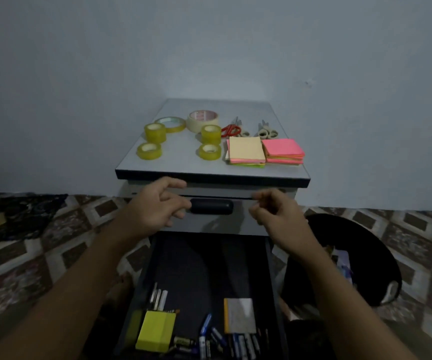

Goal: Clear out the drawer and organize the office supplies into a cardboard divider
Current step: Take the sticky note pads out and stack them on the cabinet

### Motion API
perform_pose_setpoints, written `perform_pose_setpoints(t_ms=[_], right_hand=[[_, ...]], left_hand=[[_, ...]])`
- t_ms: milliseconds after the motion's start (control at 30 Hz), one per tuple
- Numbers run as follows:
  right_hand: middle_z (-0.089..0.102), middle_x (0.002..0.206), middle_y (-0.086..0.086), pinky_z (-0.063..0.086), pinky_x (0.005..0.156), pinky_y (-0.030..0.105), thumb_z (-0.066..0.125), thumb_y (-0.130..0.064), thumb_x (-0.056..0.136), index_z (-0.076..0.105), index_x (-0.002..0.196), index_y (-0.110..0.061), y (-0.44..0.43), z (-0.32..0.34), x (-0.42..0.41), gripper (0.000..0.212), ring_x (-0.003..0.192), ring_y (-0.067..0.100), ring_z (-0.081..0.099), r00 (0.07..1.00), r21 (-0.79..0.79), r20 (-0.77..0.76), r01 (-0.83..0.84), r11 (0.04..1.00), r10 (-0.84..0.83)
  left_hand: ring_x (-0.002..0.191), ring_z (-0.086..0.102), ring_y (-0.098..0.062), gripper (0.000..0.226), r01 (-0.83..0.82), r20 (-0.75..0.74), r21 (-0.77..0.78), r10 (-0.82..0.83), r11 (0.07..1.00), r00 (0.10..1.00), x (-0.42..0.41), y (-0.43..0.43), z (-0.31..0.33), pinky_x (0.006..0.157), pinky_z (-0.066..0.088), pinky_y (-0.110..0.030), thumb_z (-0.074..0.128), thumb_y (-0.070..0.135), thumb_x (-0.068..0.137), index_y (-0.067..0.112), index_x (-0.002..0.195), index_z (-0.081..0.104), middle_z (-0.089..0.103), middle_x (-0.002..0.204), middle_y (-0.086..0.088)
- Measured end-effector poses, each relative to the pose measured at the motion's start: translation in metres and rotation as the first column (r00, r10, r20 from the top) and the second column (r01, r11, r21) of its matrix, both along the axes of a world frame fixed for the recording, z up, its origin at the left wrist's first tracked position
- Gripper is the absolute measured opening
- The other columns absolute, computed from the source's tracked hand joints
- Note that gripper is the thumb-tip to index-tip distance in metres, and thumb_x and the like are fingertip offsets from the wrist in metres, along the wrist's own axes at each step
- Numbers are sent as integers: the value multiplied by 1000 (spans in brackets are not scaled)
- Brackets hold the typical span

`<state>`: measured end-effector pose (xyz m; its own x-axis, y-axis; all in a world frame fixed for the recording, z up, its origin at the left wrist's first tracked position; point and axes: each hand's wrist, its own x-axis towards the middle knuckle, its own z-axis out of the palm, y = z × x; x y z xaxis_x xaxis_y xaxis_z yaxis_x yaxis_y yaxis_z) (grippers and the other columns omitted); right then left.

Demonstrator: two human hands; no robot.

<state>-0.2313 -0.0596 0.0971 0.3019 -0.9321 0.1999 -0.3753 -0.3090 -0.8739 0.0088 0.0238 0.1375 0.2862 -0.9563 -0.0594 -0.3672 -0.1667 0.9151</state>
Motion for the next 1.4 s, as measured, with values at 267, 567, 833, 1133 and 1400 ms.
perform_pose_setpoints(t_ms=[267,567,833,1133,1400], right_hand=[[70,102,9,52,90,40,71,-17,78,58,111,-20,25,-112,13,35,95,23,66,959,443,-169,-132,887,227],[60,126,3,50,93,37,64,-25,80,49,134,-28,37,-181,9,56,117,25,55,841,535,-415,-83,841,347],[53,132,14,40,101,32,57,-20,82,46,133,-17,36,-205,8,53,126,36,45,691,495,-605,-63,867,396],[48,138,16,36,106,35,52,-14,85,47,135,-16,33,-208,8,51,128,35,44,667,456,-640,-68,887,381],[61,130,9,49,100,32,50,-2,83,54,132,-18,33,-214,8,52,121,26,57,773,496,-530,-50,867,348]], left_hand=[[92,63,-13,45,114,2,339,-122,934,993,9,8,-124,76,55,-34,61,22,98,21,141,46,65,114,-1],[97,60,-29,49,211,47,655,-318,726,947,19,25,-205,79,50,-39,51,16,101,18,148,39,60,117,-4],[126,49,-28,57,175,328,716,-546,676,771,15,36,-229,104,45,-34,46,-7,88,20,138,50,48,143,-9],[119,53,-26,58,143,411,709,-570,691,711,16,35,-235,99,49,-36,48,-6,86,22,136,51,51,136,-6],[92,59,-19,42,169,296,569,-393,805,871,19,23,-236,72,45,-25,49,-7,86,32,99,59,57,106,-2]])
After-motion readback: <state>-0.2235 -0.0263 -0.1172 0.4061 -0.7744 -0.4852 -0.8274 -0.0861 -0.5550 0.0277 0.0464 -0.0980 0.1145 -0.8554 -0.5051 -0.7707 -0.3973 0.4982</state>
